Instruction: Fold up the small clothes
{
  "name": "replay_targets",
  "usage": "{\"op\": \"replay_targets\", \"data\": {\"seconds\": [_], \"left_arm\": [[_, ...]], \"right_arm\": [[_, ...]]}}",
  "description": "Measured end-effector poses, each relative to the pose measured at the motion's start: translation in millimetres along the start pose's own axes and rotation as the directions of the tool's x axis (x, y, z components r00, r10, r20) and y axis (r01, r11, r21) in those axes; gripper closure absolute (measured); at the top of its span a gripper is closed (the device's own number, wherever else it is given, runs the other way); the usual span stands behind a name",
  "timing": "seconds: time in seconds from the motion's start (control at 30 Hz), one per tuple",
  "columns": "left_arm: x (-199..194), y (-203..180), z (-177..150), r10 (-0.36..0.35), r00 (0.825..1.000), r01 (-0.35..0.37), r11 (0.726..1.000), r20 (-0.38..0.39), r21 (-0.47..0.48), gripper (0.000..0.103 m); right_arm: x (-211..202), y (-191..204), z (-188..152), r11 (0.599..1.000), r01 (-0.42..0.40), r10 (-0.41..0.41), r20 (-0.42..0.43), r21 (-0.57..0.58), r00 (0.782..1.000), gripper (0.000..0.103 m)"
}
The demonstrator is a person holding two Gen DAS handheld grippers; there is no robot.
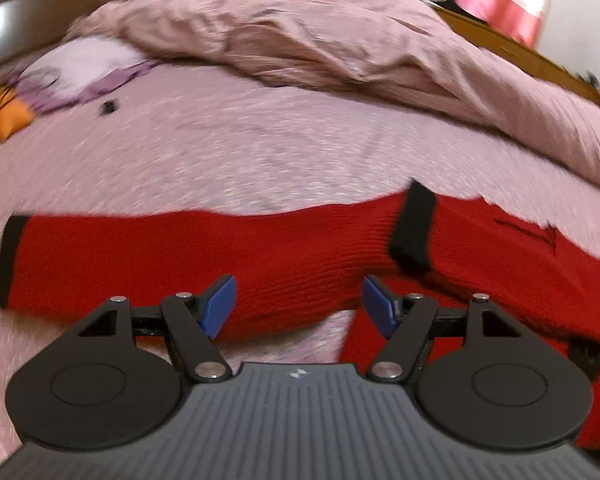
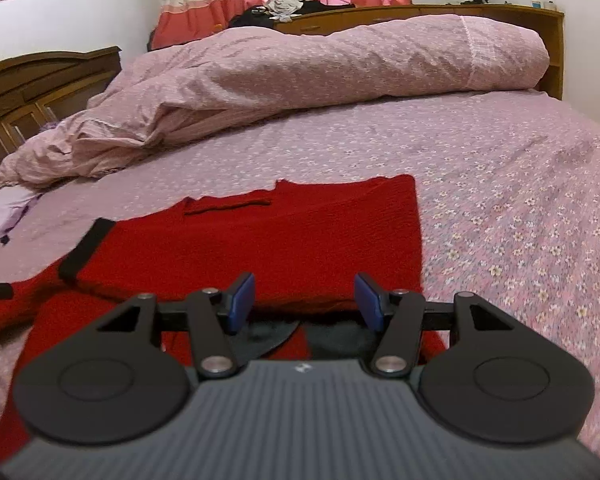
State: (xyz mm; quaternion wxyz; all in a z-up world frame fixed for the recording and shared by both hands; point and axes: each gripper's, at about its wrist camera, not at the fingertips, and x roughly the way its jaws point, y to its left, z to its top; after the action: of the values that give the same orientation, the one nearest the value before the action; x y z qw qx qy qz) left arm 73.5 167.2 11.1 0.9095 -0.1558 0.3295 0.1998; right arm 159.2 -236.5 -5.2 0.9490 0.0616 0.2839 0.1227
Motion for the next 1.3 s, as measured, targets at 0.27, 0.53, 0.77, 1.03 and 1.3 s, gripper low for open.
{"op": "replay_targets", "data": {"seconds": [0.27,0.53,0.77,1.03,1.3], "left_arm": [[-7,48,-18,0.060,0.998,-0.061,0.985,-0.013,-0.159,0.028],[1,64,-34,0.009,1.000,-0.006,0.966,0.009,-0.260,0.028],[11,79,-44,-0.022,1.000,0.028,0.926,0.021,-0.376,0.028],[22,88,-38,0.032,0.996,0.003,0.914,0.079,-0.406,0.028],[39,91,-25,0.111,0.988,-0.061,0.921,0.110,-0.385,0.028]], "right_arm": [[-19,8,-14,1.000,-0.005,0.004,-0.021,-0.018,1.000,0.046],[-17,5,-30,1.000,0.029,-0.029,-0.072,-0.004,0.997,0.046],[-13,6,-35,0.999,0.037,-0.038,-0.093,-0.005,0.995,0.046],[-6,7,-40,0.999,0.039,-0.038,-0.123,0.000,0.992,0.046],[-6,4,-41,0.999,0.047,-0.045,-0.132,0.008,0.990,0.046]]}}
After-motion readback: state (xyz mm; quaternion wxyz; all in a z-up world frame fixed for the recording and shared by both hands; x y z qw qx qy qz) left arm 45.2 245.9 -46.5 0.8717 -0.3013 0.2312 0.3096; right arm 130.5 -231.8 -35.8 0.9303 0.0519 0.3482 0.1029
